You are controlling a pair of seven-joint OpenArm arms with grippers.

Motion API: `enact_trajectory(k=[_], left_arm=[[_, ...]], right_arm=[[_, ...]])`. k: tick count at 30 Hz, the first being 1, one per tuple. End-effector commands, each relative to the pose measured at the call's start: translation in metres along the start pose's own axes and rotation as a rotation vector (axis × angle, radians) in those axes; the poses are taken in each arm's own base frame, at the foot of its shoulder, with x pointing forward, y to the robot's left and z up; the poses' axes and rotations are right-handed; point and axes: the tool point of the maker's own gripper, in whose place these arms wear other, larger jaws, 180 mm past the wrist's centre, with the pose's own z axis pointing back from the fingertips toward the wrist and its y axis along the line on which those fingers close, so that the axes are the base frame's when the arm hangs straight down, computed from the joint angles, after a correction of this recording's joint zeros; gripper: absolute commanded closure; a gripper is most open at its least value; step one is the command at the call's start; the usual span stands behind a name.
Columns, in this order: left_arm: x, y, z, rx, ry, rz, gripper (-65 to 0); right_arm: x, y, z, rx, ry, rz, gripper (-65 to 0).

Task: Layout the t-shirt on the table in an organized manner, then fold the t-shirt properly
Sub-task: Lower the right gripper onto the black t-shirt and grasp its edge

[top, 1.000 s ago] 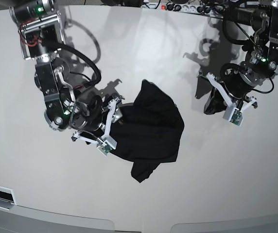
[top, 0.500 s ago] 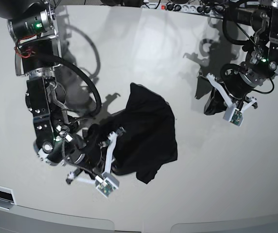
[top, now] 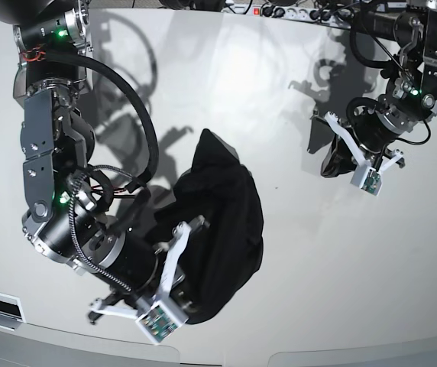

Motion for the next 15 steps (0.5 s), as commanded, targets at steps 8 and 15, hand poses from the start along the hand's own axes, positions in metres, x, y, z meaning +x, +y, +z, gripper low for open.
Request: enact_trajectory(k=[8, 15], left_arm=[[0.029, -0.040, -0.004, -0.159, -0.124, 0.099, -31.0], [0.037, -0.096, -0.041, -0.235, -0.117, 0.091, -36.4]], right_arm=[[0.010, -0.036, 0.006, -0.184, -0.011, 0.033, 0.0], [-0.008, -0.028, 0.007, -0.163, 0.030, 0.023, 0.0]])
